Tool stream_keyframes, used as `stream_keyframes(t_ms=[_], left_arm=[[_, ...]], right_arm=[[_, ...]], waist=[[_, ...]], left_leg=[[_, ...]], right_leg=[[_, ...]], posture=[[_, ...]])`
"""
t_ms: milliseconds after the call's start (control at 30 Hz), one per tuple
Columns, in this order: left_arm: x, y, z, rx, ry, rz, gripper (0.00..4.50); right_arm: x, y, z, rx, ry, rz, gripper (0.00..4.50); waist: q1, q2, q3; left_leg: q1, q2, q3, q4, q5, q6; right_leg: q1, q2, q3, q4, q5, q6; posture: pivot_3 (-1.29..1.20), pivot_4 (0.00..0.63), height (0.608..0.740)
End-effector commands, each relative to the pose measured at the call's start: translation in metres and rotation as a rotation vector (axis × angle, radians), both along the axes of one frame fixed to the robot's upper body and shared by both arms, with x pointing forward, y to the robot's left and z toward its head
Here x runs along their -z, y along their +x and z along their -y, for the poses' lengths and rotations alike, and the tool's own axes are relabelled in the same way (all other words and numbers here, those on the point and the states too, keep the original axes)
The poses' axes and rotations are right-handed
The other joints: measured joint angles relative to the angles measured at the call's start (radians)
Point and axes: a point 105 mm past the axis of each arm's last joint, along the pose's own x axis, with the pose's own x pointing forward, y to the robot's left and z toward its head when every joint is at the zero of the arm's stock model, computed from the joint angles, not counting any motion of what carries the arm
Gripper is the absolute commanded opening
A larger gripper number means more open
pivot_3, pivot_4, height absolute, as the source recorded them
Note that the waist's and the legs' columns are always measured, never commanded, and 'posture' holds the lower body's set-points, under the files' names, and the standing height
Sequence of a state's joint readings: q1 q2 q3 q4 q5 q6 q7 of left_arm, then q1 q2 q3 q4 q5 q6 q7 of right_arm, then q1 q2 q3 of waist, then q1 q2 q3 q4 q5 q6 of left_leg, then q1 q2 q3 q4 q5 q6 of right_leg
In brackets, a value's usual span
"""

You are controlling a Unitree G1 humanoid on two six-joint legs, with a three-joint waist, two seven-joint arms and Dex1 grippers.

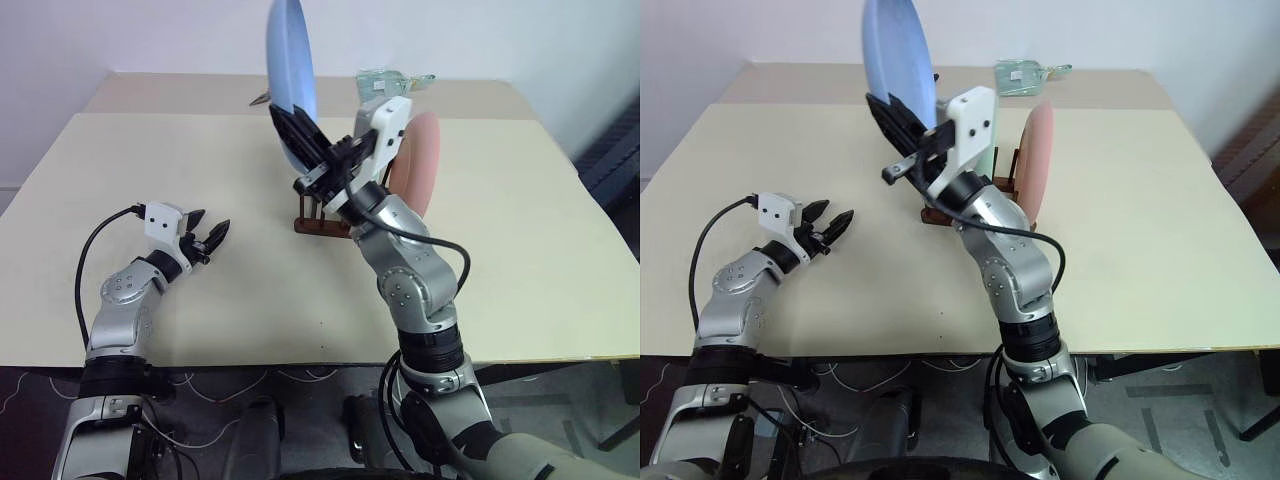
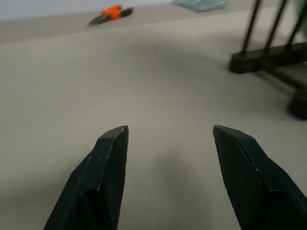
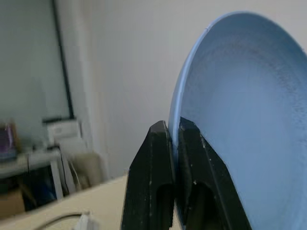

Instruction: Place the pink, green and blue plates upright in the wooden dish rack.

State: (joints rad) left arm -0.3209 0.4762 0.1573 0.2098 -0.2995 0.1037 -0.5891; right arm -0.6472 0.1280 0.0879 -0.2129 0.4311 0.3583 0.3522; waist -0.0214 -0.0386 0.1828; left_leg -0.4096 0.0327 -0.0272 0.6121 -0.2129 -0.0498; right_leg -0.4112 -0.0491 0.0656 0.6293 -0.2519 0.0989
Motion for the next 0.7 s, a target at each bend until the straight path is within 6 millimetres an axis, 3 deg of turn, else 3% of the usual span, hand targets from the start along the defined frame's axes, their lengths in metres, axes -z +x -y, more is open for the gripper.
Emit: stream_keyframes(t_ms=[33, 133, 567, 700], left_arm=[[-0.001, -0.007, 0.016, 0.072, 0.037, 0.017, 2.84], [0.000, -0.013, 0.025, 0.118, 0.041, 0.015, 2.84], [-0.006, -0.016, 0.033, 0.158, 0.019, 0.020, 2.84], [-0.009, -0.014, 0.034, 0.154, 0.022, 0.029, 2.84]], right_arm=[[-0.017, -0.011, -0.004, -0.061, 0.142, -0.037, 0.00], [-0.013, -0.006, -0.002, -0.078, 0.171, -0.105, 0.00], [-0.001, 0.015, 0.008, -0.066, 0.290, -0.305, 0.00], [0.019, 0.030, 0.002, -0.103, 0.241, -0.472, 0.00]], waist=[[-0.002, 0.000, 0.000], [-0.006, 0.000, 0.000], [-0.022, 0.000, 0.000], [-0.022, 0.000, 0.000]], left_leg=[[0.000, 0.000, 0.000, 0.000, 0.000, 0.000], [0.000, 0.000, 0.000, -0.001, 0.000, 0.000], [-0.001, 0.000, 0.000, 0.000, 0.000, 0.000], [-0.001, 0.000, 0.000, 0.000, 0.000, 0.000]], right_leg=[[0.000, 0.000, 0.000, 0.000, 0.000, 0.000], [-0.001, 0.000, 0.000, 0.000, 0.000, 0.000], [-0.001, 0.002, 0.000, 0.000, 0.000, 0.000], [-0.001, 0.002, 0.000, 0.000, 0.000, 0.000]], posture=[[0.00, 0.150, 0.732], [0.00, 0.150, 0.732], [0.00, 0.150, 0.732], [0.00, 0.150, 0.732]])
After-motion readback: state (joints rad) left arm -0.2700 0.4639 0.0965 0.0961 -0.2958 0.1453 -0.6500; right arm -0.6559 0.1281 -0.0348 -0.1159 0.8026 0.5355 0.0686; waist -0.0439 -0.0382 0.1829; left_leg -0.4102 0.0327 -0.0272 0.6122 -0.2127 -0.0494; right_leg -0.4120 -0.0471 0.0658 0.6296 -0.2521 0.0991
